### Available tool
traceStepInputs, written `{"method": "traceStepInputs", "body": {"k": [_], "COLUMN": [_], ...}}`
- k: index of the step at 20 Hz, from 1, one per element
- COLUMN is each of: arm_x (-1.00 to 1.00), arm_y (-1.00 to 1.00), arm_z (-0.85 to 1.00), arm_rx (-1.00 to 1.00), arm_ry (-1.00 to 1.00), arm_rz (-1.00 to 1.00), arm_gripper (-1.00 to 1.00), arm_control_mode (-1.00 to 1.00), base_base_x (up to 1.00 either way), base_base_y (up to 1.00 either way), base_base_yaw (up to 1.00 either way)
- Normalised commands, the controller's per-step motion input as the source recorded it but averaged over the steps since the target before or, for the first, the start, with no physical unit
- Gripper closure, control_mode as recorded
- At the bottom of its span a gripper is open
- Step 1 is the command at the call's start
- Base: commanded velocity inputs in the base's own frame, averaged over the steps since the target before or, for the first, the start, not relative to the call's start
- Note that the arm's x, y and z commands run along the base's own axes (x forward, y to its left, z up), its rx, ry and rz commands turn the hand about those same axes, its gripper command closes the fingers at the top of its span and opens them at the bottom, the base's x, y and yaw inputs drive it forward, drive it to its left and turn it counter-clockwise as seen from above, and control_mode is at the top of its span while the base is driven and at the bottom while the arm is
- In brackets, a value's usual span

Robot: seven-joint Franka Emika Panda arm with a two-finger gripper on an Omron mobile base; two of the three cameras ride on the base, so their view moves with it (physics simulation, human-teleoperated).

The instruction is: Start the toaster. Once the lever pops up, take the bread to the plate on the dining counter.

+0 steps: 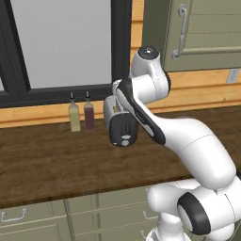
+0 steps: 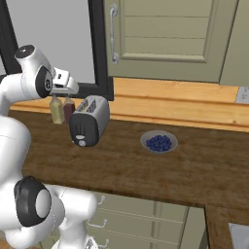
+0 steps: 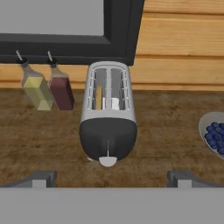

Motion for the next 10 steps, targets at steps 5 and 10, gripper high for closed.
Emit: {"method": "traceStepInputs", "body": {"k": [5, 10], "arm_x": [0.0, 0.0], "arm_y": [0.0, 0.0], "arm_z": [0.0, 0.0], "arm_rx": [0.0, 0.0], "arm_ry": [0.0, 0.0], "arm_rz": [0.0, 0.0], "arm_gripper": [-1.0, -1.0], "arm_control_mode": [-1.0, -1.0], "base_base_x": [0.0, 0.0], "base_base_y": [0.0, 0.0], "base_base_yaw": [0.0, 0.0]}}
